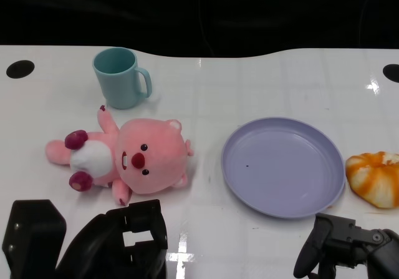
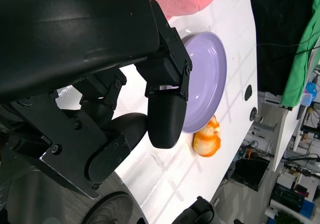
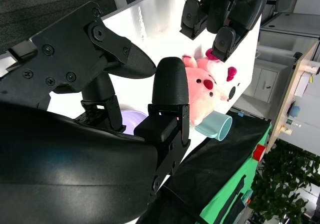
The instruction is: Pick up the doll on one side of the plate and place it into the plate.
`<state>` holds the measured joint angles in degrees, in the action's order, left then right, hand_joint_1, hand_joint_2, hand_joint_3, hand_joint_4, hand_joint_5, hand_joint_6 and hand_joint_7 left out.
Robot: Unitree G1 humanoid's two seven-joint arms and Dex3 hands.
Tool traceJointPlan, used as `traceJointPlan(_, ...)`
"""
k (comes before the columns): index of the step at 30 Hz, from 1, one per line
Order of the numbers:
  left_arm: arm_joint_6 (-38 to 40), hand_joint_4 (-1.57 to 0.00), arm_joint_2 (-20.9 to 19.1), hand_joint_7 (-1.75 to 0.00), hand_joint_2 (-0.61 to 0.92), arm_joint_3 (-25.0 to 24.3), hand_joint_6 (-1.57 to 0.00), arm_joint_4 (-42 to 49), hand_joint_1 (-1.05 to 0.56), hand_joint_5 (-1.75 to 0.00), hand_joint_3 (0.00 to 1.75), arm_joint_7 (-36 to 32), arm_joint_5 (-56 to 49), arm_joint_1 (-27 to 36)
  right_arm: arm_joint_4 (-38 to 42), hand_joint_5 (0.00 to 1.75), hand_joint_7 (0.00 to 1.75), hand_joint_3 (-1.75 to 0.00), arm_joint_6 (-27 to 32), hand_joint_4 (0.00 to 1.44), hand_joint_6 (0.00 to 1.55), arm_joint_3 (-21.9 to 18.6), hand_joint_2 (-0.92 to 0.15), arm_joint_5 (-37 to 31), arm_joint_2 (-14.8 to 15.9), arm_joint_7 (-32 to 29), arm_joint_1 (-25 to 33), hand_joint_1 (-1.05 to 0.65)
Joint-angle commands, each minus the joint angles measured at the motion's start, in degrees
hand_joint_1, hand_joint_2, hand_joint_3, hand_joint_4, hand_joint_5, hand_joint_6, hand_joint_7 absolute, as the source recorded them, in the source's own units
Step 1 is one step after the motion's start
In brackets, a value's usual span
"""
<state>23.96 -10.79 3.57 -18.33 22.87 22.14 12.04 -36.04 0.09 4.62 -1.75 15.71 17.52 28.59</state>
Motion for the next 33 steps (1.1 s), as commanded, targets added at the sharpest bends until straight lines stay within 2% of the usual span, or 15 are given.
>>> traceJointPlan(1, -0.33, -0.88, -0.57, -1.59, 0.35, -0.43, -0.83, 0.27, -0.22, -1.75, 1.43, 0.27, -0.17, -0.19, -0.04, 1.67, 1.36, -1.13, -0.13, 0.67, 0.61, -0.26, -0.52, -0.06, 0.50, -0.01, -0.09, -0.10)
traceJointPlan(28, 0.02, -0.88, -0.47, -1.58, 0.35, -0.65, -0.83, 0.22, -0.23, -1.75, 1.42, 0.49, 0.48, -0.28, 0.06, 1.68, 1.37, -1.13, -0.49, 0.67, 0.61, -0.20, -0.52, -0.37, 0.49, -0.11, -0.16, -0.09)
traceJointPlan(33, 1.83, -0.88, 0.42, -1.33, 0.45, -1.43, -0.86, -0.97, -0.22, -1.61, 1.23, -1.12, 1.62, -0.16, -0.22, 1.67, 1.36, -1.12, 0.06, 0.66, 0.61, -0.26, -0.53, -0.12, 0.49, -0.03, -0.02, -0.09)
